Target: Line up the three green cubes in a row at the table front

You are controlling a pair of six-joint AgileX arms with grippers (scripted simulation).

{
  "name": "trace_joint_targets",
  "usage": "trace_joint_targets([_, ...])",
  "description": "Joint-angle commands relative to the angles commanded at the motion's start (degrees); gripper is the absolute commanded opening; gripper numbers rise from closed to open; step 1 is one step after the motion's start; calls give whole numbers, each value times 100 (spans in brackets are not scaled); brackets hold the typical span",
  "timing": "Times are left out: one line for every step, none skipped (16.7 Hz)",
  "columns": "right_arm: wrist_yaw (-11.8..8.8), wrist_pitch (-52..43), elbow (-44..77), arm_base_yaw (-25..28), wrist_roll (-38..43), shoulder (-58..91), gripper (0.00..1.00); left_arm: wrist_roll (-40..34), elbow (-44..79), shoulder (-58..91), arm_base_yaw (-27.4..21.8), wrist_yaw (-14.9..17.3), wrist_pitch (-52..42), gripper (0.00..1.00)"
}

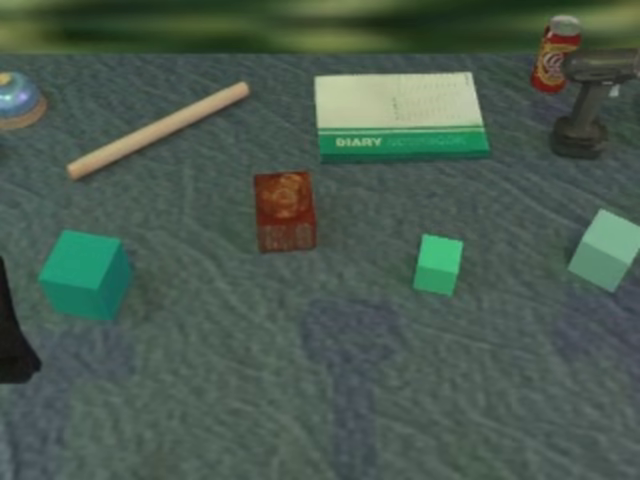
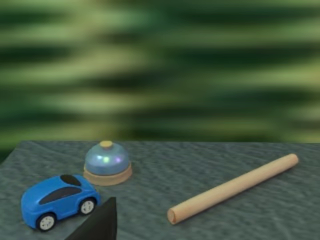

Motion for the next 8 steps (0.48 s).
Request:
trace_joint_targets([-2, -286, 462, 117, -197, 534, 100, 0, 0, 0, 0, 0, 0, 100])
trace_joint_targets([-5, -590, 946, 239, -405, 1116, 100, 0, 0, 0, 0, 0, 0, 100])
trace_joint_targets([-8, -910, 1447, 367, -622, 1743, 100, 0, 0, 0, 0, 0, 0, 100])
trace_joint_targets([-11, -1241, 1959, 498, -843, 2403, 100, 0, 0, 0, 0, 0, 0, 100])
trace_joint_targets([-14, -1577, 2478, 629, -1068, 3084, 100, 0, 0, 0, 0, 0, 0, 100])
trace_joint_targets([-16, -1917, 2999, 761, -1293, 3775, 100, 0, 0, 0, 0, 0, 0, 100])
trace_joint_targets([-19, -2256, 3517, 892, -1518, 4468, 100, 0, 0, 0, 0, 0, 0, 100])
trace_joint_targets([-21, -2593, 4027, 1021, -1741, 5156, 100, 0, 0, 0, 0, 0, 0, 100])
